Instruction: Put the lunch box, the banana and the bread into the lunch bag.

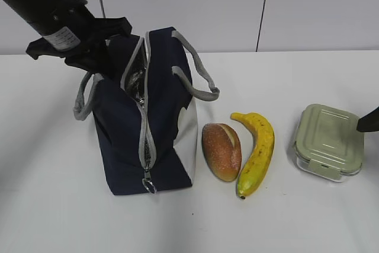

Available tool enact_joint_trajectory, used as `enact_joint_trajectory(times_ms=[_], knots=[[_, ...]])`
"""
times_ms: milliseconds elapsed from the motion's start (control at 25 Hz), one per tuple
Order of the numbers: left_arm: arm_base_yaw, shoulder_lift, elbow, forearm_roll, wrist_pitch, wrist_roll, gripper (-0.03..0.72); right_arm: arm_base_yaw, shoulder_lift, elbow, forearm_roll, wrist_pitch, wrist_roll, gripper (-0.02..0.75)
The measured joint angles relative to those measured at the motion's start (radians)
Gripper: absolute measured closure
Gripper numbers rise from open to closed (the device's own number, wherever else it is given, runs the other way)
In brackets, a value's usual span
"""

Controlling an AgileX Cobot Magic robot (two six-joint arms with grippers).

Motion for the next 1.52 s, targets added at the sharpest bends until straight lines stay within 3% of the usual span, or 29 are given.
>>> enact_joint_trajectory(times_ms=[280, 880, 1120, 1520], knots=[[0.000, 0.000, 0.000, 0.000, 0.000, 0.000, 0.691, -0.056, 0.131, -0.029, 0.022, 0.017, -0.036, 0.281], [0.000, 0.000, 0.000, 0.002, 0.001, 0.000, 0.691, -0.058, 0.211, -0.030, 0.092, 0.019, -0.080, 0.279], [0.000, 0.000, 0.000, 0.008, 0.001, 0.000, 0.691, -0.058, 0.278, -0.085, 0.103, 0.035, -0.091, 0.104], [0.000, 0.000, 0.000, 0.008, 0.001, 0.000, 0.691, -0.058, 0.426, -0.212, 0.107, 0.180, -0.115, 0.122]])
